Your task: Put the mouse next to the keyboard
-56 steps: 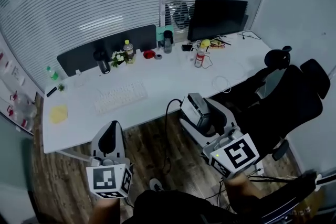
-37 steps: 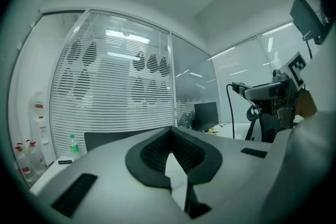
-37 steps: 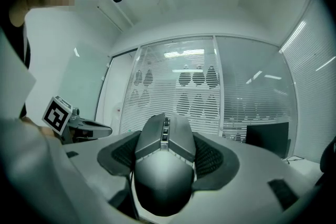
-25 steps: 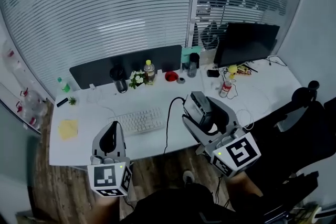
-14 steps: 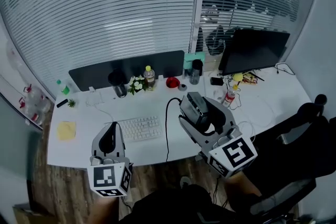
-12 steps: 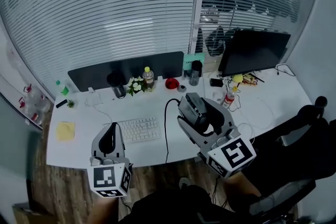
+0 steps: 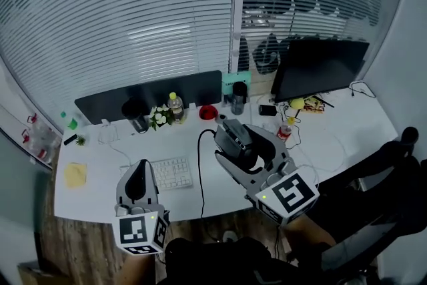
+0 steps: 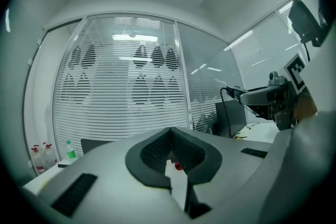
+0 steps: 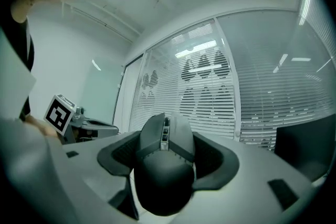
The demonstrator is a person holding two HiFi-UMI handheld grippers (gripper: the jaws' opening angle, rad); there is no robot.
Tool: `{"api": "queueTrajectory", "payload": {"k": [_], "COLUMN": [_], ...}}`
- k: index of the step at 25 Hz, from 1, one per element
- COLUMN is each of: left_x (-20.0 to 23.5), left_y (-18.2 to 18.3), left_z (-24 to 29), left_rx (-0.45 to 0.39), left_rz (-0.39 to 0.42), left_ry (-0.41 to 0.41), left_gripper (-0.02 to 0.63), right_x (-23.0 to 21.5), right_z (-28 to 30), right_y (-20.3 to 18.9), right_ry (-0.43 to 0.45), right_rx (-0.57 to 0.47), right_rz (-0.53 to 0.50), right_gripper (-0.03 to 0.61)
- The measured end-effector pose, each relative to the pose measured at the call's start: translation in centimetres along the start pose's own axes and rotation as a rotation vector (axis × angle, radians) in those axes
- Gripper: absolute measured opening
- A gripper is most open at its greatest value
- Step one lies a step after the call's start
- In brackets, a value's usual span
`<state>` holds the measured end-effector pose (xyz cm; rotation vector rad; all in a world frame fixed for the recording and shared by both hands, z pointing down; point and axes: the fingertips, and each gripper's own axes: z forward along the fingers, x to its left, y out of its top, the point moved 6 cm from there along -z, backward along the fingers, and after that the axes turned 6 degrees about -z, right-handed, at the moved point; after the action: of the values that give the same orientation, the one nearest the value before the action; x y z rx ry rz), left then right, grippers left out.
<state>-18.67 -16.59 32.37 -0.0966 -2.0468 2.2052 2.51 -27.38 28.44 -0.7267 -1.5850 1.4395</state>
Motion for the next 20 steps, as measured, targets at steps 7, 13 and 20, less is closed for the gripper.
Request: {"api": "queueTrajectory", "payload": {"k": [7, 13, 20], "left_x": [1.7, 5.4, 7.4], "left_y": [-1.7, -3.9, -8.3], "left_z": [3.5, 6.1, 8.4], "left_rx": [0.035, 0.051, 0.131], "left_rz": [0.057, 0.019, -0.048], "left_ry": [-0.032, -0.071, -0.119], "left_gripper": [0.029, 0.029, 0.029], "right_x": [-1.5, -1.9, -2.2], "right_z": [2.8, 5.7, 8.7], "right_y": [-2.7, -5.0, -10.8], "right_ry": [-0.061, -0.107, -0.149], "right_rx": [0.043, 0.087, 0.18], "right_rz": [0.013, 0.044, 0.089], "right_gripper": [0.298, 0.298, 0.298]}}
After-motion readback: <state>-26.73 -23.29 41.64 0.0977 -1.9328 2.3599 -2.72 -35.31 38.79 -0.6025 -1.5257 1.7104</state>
